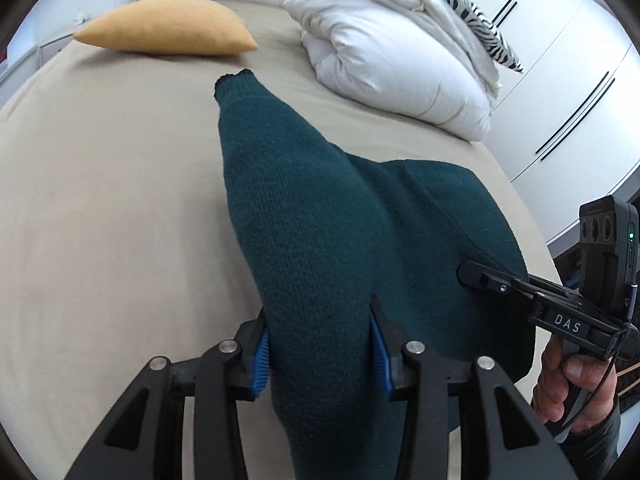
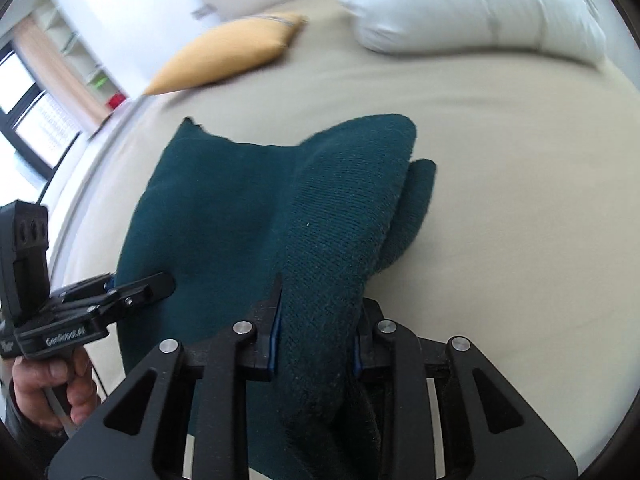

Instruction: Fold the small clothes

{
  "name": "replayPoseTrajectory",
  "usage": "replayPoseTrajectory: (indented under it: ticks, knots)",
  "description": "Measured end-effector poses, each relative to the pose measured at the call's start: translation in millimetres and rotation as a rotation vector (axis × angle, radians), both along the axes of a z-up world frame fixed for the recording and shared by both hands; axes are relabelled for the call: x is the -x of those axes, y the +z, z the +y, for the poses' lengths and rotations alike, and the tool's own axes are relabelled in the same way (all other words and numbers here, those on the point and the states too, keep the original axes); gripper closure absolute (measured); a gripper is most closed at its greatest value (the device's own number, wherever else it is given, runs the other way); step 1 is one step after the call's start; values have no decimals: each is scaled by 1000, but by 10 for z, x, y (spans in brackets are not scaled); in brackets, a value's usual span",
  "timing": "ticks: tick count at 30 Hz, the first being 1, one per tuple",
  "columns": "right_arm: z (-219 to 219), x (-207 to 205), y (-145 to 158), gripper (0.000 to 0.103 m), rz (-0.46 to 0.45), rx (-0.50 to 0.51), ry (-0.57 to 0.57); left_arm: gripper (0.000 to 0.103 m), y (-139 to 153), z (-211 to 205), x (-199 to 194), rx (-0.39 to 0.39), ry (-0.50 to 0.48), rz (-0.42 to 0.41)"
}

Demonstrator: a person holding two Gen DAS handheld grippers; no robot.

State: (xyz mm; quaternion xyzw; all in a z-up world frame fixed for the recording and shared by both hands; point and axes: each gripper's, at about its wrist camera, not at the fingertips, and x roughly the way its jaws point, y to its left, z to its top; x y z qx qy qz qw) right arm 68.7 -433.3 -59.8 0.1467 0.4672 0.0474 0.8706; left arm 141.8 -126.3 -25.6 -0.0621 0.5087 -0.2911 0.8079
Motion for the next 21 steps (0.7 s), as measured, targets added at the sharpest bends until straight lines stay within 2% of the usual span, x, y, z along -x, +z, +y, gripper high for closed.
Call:
replayPoseTrajectory:
  ticks: [4, 8, 13, 16, 17, 18, 19, 20, 21]
  knots:
    - [405, 412, 176, 80, -38, -51, 77, 58, 207, 495, 364, -23, 2, -44]
    - [972, 598, 152, 80, -41, -112, 134, 58, 227, 924, 660, -36, 30, -65]
    - [1392, 757, -135, 80, -20, -170, 167, 57, -109, 1205, 763, -34, 76, -12]
    - [1473, 727, -448, 80, 22, -217, 149, 56, -501, 1375, 691, -26, 104, 53]
    - [1487, 711, -551, 79, 43, -219, 148, 53, -693, 1432, 643, -20, 125, 97]
    - [1497, 697, -671, 79, 71, -216, 139, 50, -786, 1486, 628, 4, 142, 115]
    - [1479, 669, -810, 78, 107, -213, 109, 48, -857, 1554, 624, 60, 160, 129]
    - [1431, 704, -939, 76, 132, -249, 84, 47, -886, 1597, 633, 92, 164, 136]
    - [1391, 728, -1014, 72, 129, -285, 71, 46, -889, 1595, 634, 91, 164, 128]
